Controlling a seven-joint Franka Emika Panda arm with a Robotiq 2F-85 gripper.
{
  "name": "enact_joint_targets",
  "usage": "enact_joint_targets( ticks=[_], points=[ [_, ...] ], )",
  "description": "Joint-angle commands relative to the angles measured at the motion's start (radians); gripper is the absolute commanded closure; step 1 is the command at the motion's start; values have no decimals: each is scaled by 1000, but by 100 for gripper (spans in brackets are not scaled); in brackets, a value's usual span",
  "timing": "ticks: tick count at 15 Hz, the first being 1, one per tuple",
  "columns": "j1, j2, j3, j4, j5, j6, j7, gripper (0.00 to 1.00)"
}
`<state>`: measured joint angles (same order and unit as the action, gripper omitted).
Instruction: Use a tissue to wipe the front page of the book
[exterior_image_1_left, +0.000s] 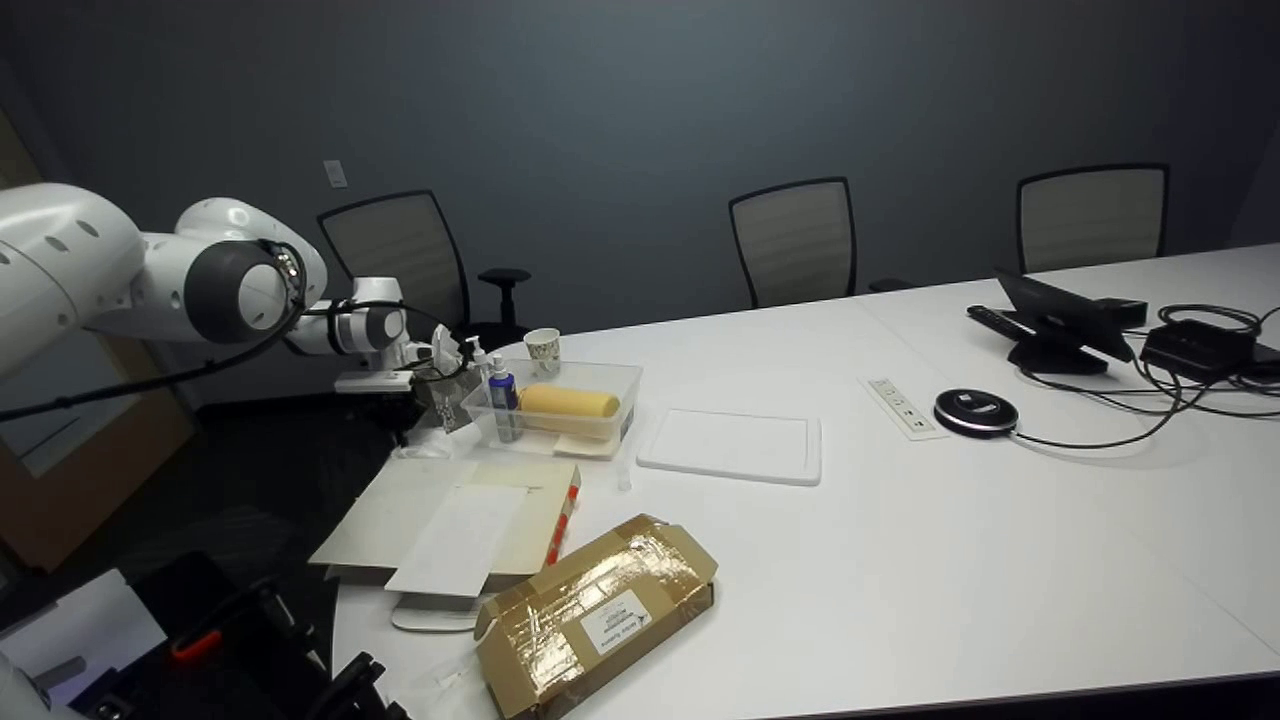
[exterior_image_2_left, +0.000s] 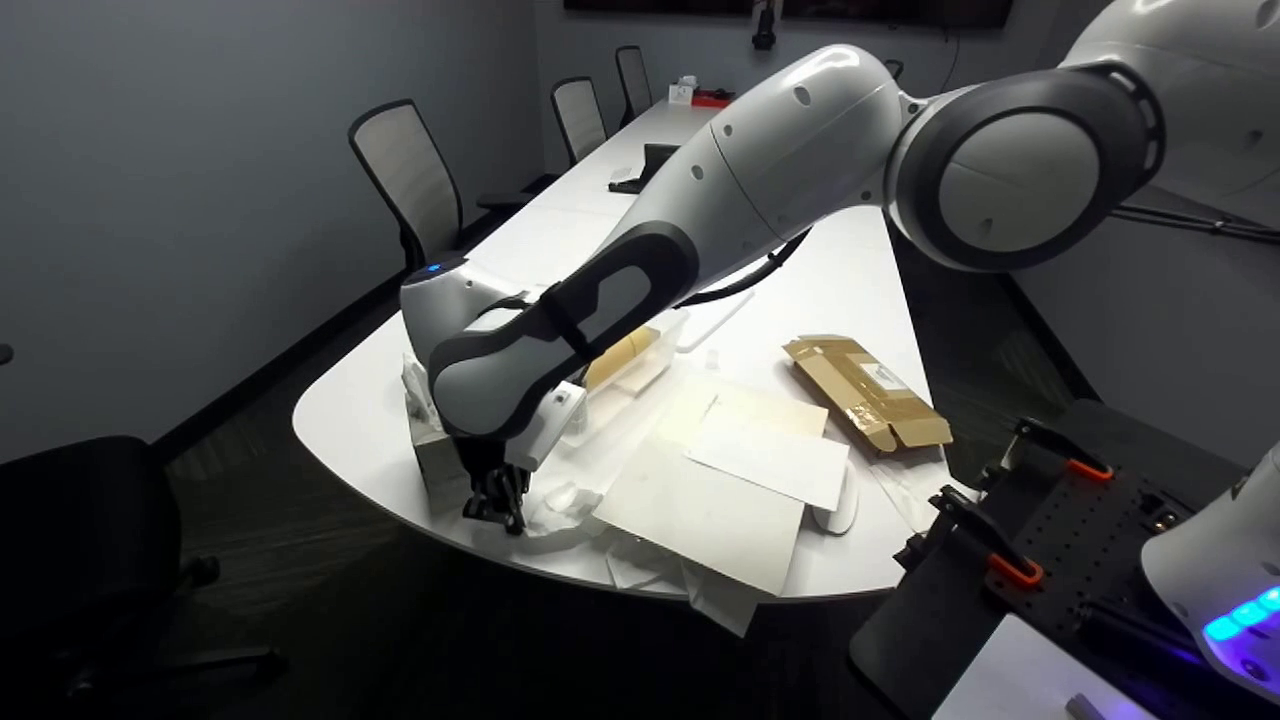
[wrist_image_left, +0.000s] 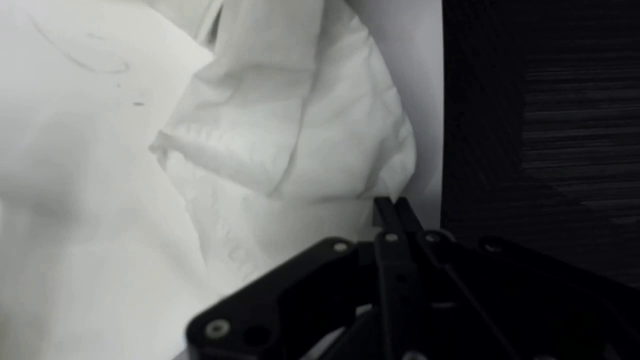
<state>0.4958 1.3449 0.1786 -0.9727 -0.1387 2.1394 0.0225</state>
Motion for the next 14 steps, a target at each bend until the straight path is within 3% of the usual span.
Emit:
enact_joint_targets(
  ticks=[1, 9, 14],
  points=[
    [1, -3, 8, 47, -3, -27, -31, 100],
    [-9, -194, 31, -33, -6, -46, -106, 100],
    [2, -359, 13, -140, 3, -201, -5, 100]
  ],
)
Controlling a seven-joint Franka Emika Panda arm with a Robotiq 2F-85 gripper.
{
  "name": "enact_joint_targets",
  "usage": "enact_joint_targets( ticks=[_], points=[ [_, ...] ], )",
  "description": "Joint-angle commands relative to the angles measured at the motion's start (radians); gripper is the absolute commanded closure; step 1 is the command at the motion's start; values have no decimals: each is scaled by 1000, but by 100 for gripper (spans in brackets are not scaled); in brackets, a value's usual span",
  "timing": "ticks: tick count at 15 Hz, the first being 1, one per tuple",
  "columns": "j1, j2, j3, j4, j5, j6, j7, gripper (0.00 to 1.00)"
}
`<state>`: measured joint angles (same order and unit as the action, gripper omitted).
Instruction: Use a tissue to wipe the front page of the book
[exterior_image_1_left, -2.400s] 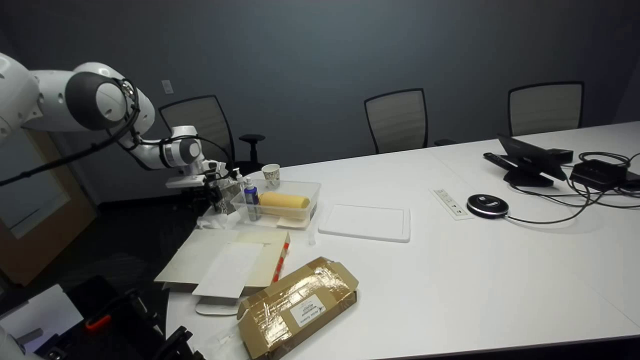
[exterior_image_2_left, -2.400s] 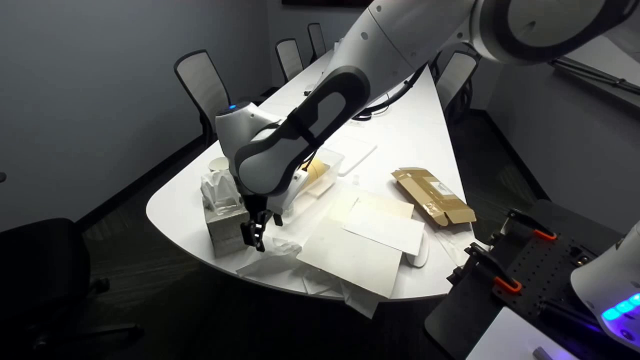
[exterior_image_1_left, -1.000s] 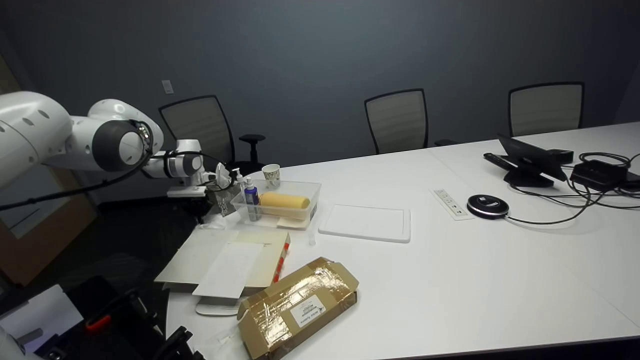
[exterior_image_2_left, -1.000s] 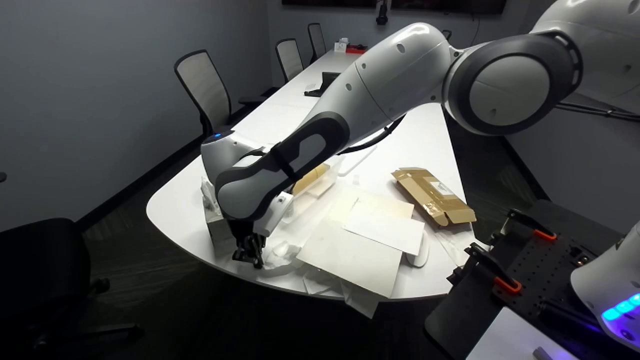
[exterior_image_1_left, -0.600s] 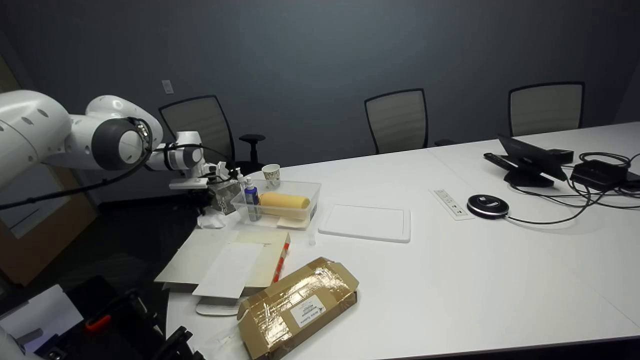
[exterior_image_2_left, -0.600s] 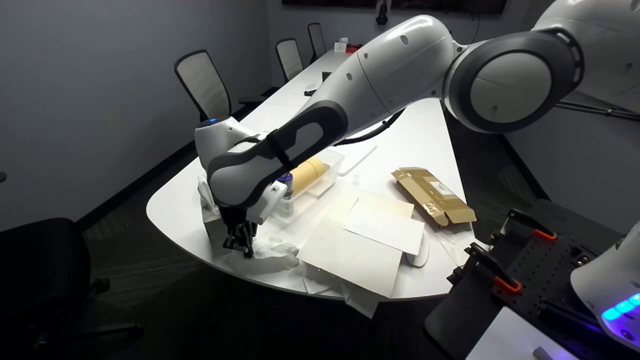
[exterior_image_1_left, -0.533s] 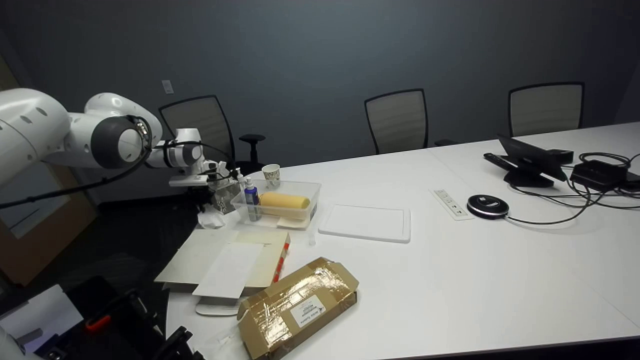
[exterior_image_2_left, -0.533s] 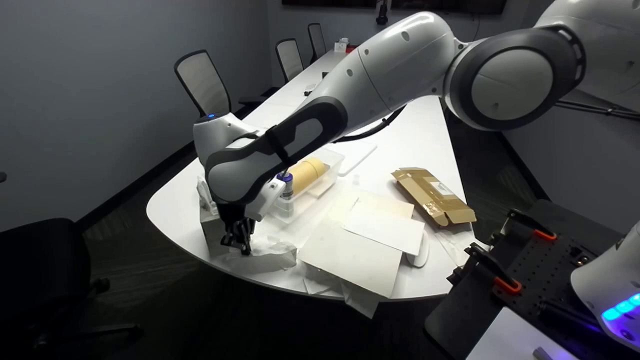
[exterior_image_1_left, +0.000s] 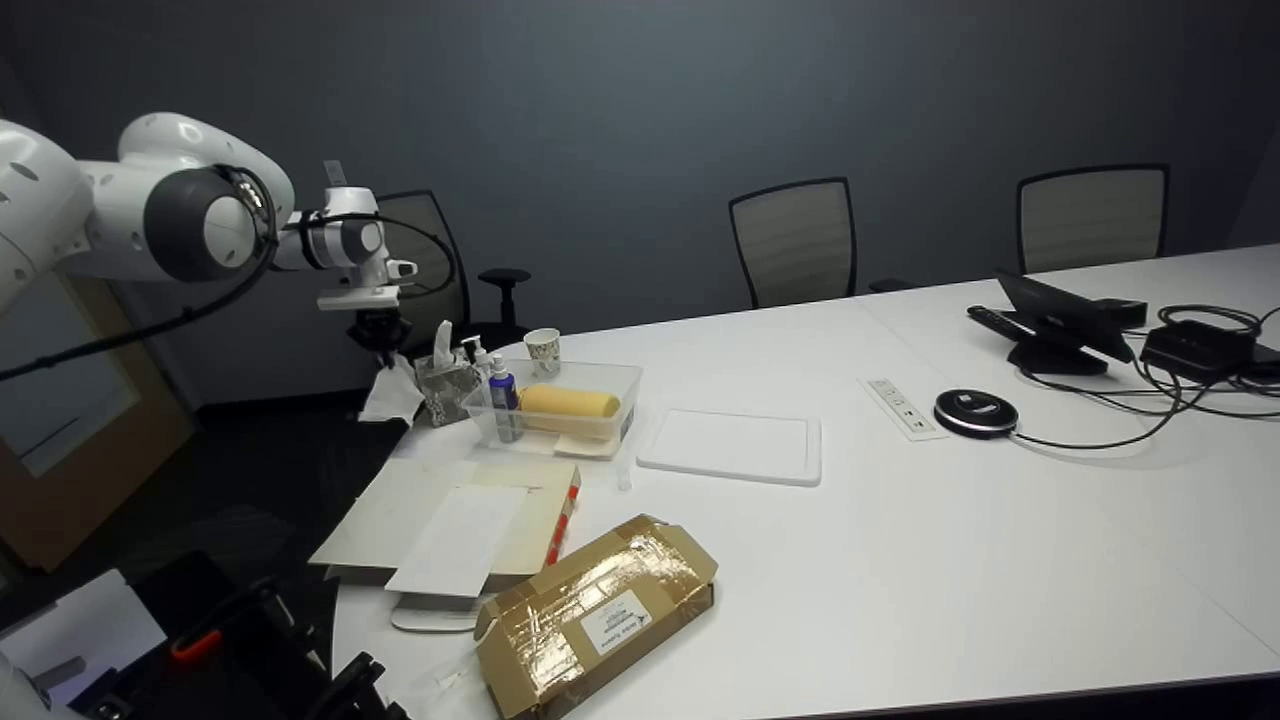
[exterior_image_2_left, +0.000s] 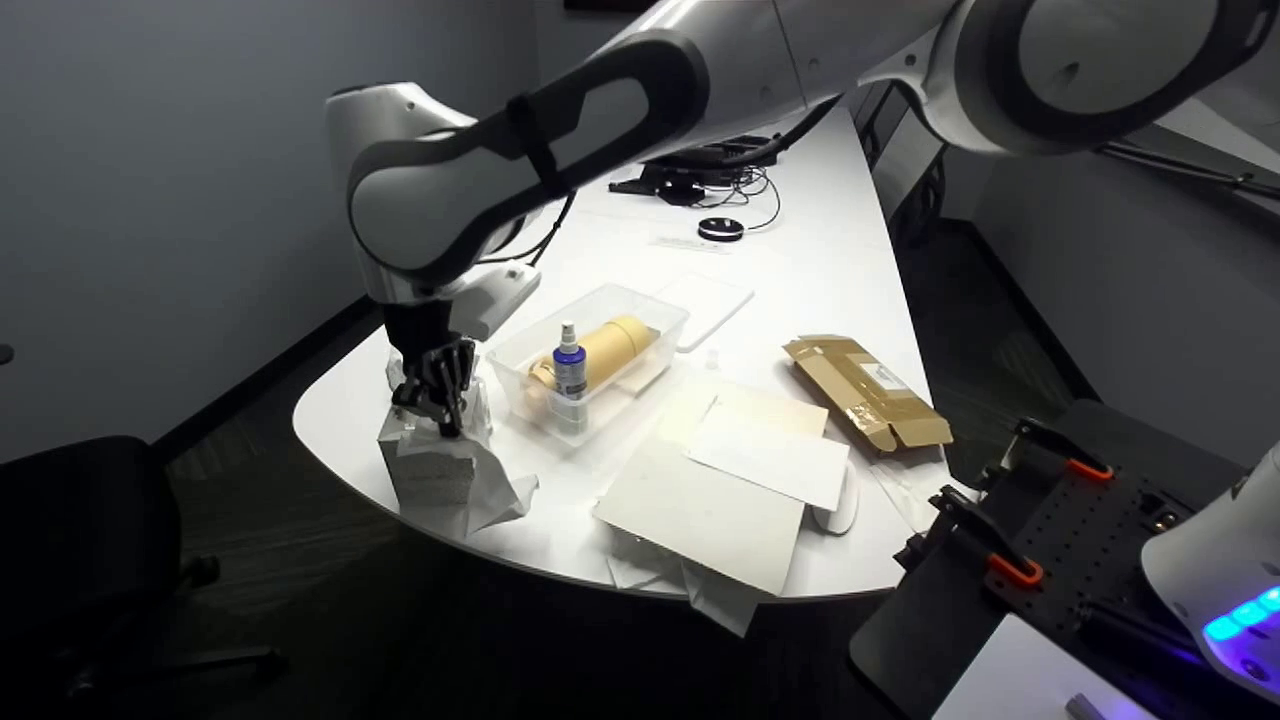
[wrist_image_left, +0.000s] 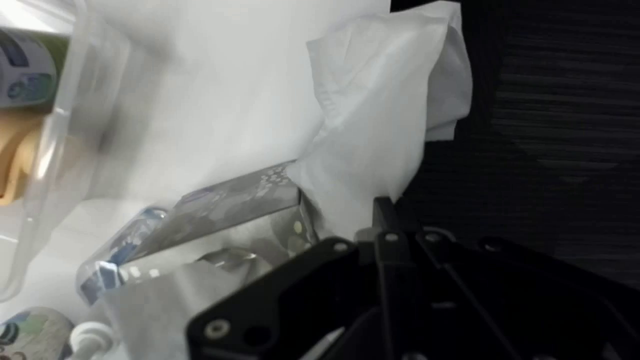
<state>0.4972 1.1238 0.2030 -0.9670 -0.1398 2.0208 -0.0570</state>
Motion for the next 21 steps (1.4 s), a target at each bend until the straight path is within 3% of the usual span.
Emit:
enact_joint_targets(
  ticks=[1, 4, 7, 15, 21],
  points=[
    [-1, -178, -18, -192, 9, -126, 131, 100],
    [-12, -263, -33, -327, 6, -173, 250, 100],
    [-20, -304, -71, -472, -1, -147, 364, 100],
    [-73, -423, -190, -860, -81, 185, 442, 100],
    [-115, -589, -263, -1153, -142, 335, 497, 100]
  ],
)
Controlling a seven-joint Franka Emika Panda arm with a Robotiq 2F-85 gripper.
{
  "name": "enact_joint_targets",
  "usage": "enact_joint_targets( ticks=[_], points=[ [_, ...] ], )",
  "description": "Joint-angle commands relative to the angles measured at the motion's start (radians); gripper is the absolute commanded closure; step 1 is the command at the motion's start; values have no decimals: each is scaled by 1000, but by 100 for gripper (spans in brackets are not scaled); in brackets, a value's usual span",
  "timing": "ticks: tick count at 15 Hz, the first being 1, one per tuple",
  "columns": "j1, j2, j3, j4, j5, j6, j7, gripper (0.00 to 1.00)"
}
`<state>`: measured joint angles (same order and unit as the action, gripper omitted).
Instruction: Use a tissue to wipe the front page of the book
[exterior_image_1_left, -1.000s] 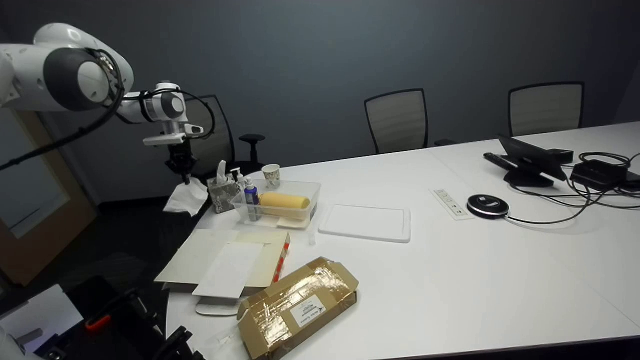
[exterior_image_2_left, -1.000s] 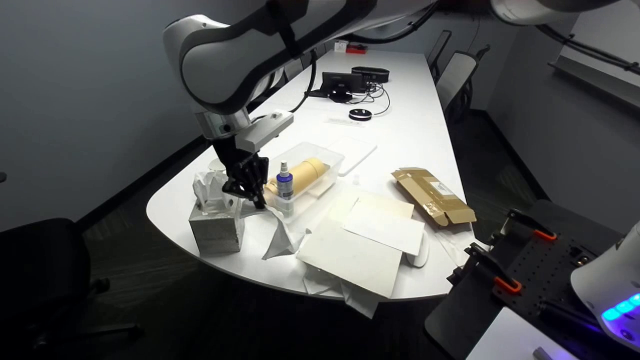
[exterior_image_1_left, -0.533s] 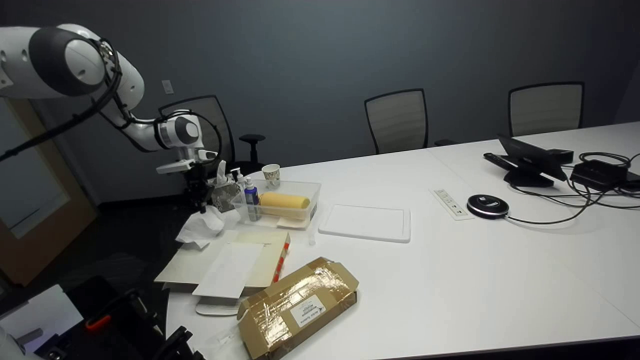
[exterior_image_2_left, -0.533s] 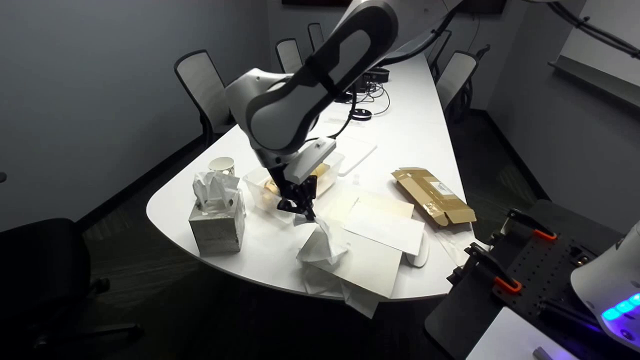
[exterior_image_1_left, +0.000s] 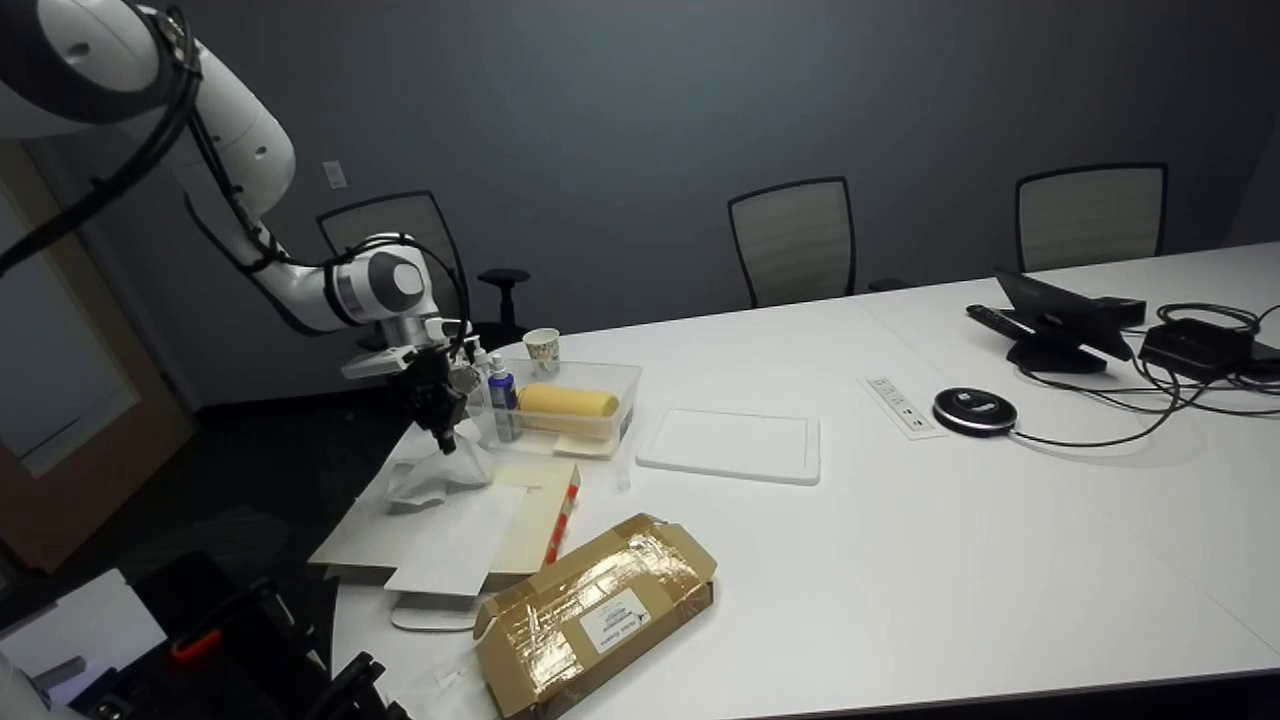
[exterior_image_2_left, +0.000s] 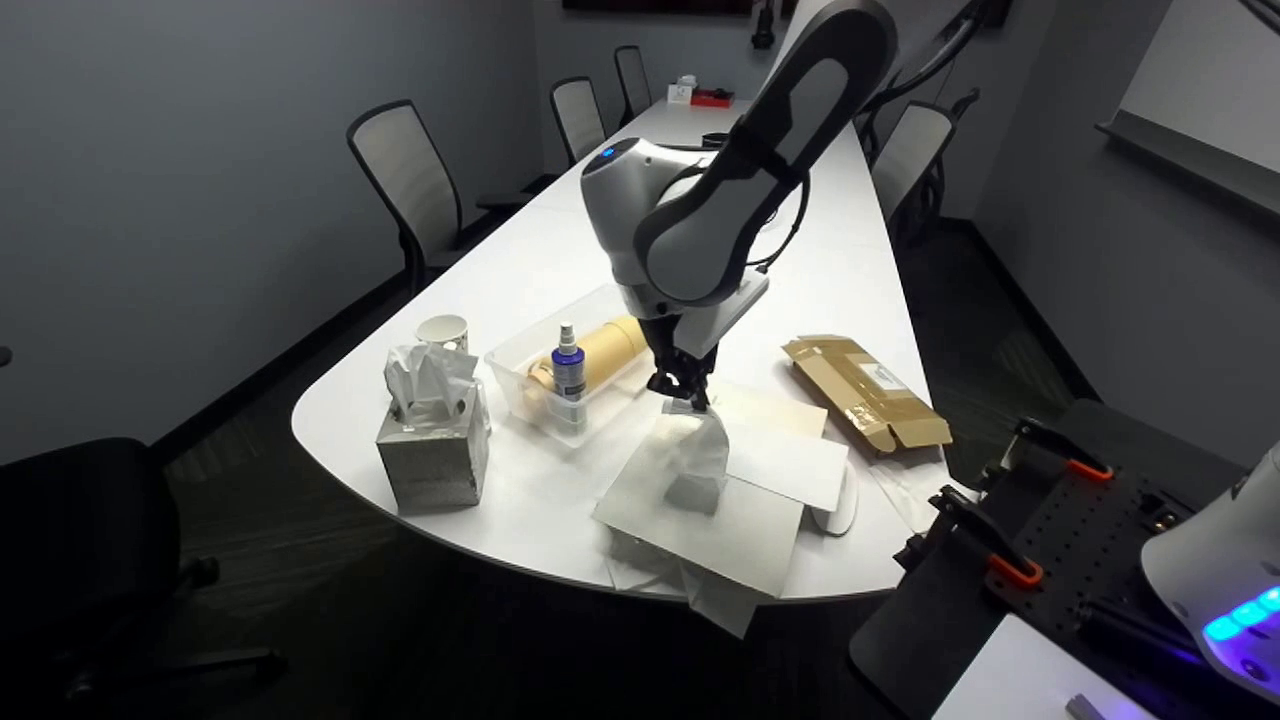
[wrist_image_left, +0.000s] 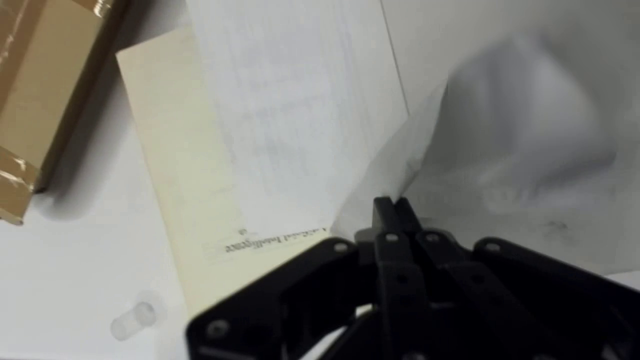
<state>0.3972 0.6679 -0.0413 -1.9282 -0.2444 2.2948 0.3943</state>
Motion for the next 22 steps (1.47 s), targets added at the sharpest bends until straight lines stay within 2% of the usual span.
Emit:
enact_joint_targets(
  ticks=[1, 6, 10, 15, 22],
  points=[
    [-26, -152, -26, -245, -49, 76, 46, 100],
    [-68, -136, -51, -362, -74, 171, 49, 100],
    [-64, -135, -87, -402, -68, 163, 102, 100],
    [-38, -116, -143, -359, -94, 116, 231, 100],
    [-40, -87, -159, -251, -160, 83, 362, 100]
  ],
)
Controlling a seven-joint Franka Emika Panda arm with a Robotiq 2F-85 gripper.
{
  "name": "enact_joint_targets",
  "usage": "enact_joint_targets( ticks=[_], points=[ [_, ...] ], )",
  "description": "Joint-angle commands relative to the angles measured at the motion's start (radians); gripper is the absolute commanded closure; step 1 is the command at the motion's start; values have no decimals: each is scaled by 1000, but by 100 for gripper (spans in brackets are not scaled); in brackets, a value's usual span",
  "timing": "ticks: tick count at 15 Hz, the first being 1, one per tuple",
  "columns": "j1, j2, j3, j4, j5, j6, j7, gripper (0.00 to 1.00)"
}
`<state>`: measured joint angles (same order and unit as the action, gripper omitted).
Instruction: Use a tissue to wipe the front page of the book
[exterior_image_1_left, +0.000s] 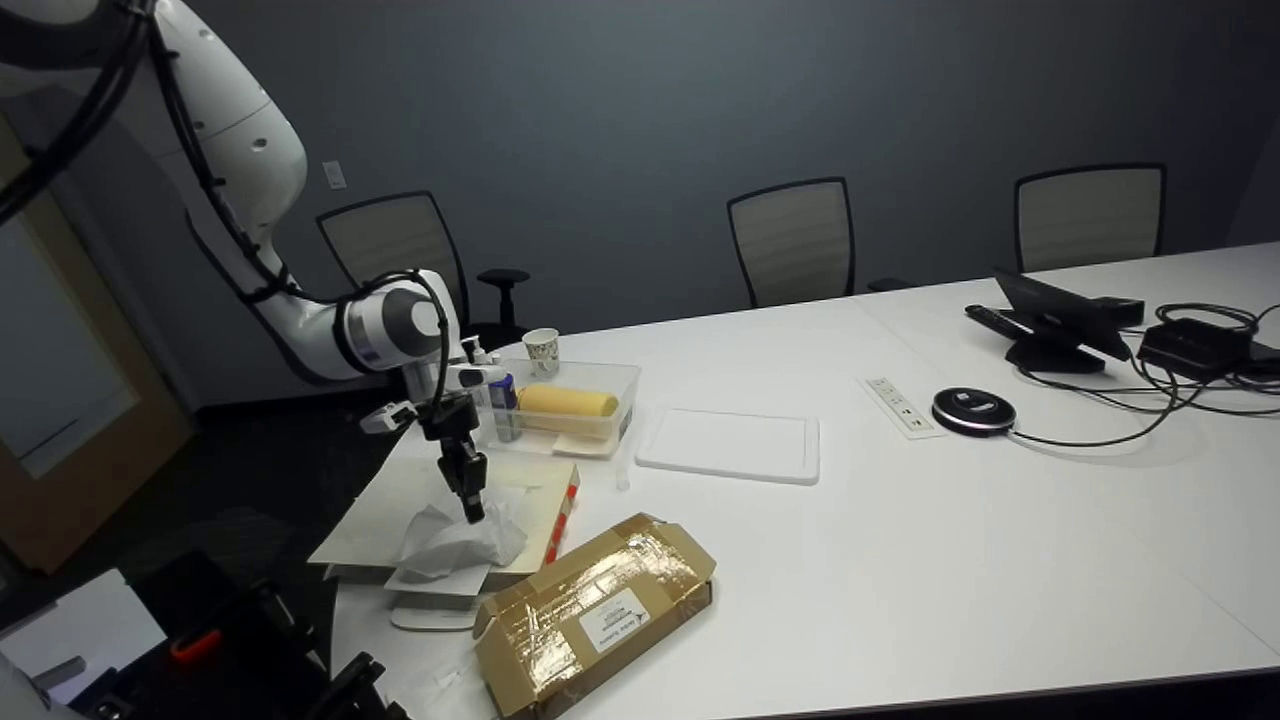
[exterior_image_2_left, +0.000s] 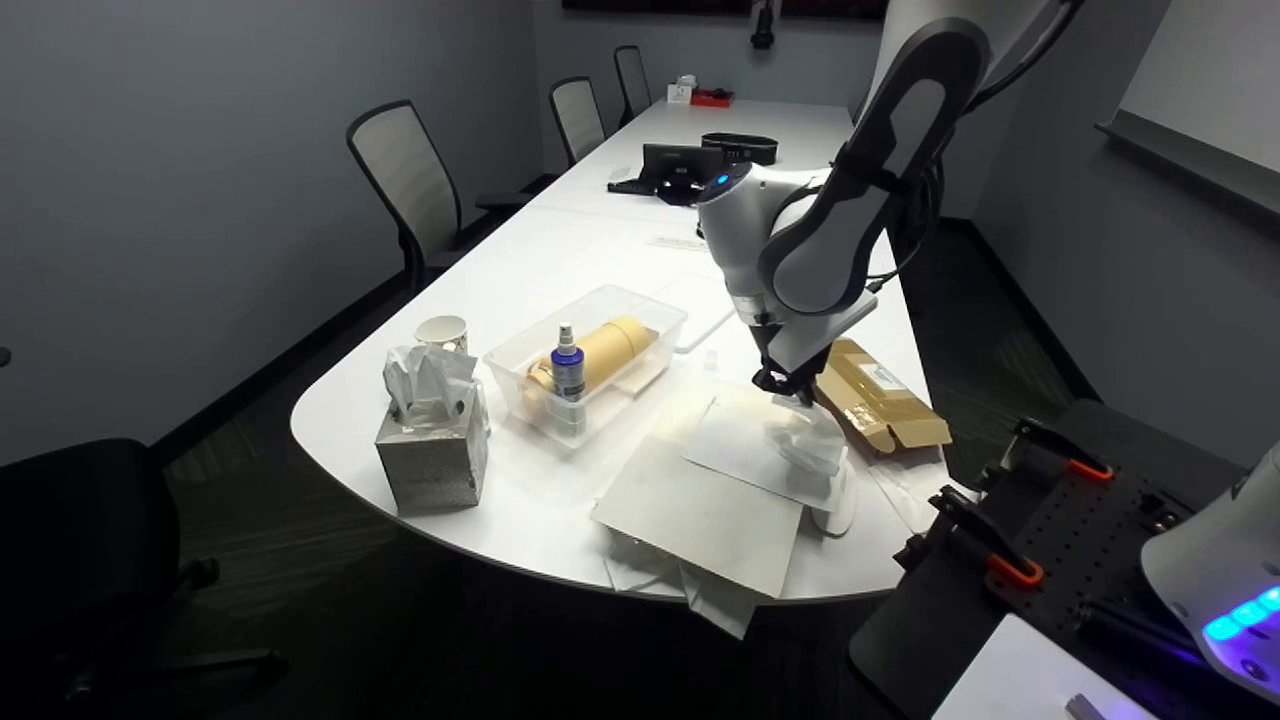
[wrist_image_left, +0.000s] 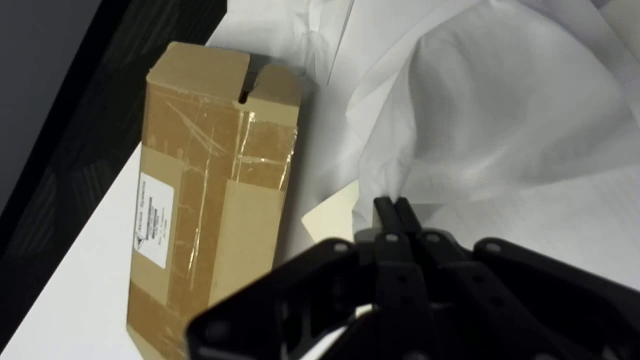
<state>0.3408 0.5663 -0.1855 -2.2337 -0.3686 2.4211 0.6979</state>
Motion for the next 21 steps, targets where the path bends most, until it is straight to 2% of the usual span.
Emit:
enact_joint_targets(
  ticks=[1, 6, 14, 18, 21],
  points=[
    [13, 24, -13, 77, -45, -50, 66, 100],
    [7, 98, 7, 193, -66, -42, 48, 100],
    [2, 221, 79, 330, -26, 103, -33, 100],
    [-10, 228, 124, 356, 22, 165, -145, 100],
    [-43, 238, 183, 363, 112, 171, -283, 100]
  ],
)
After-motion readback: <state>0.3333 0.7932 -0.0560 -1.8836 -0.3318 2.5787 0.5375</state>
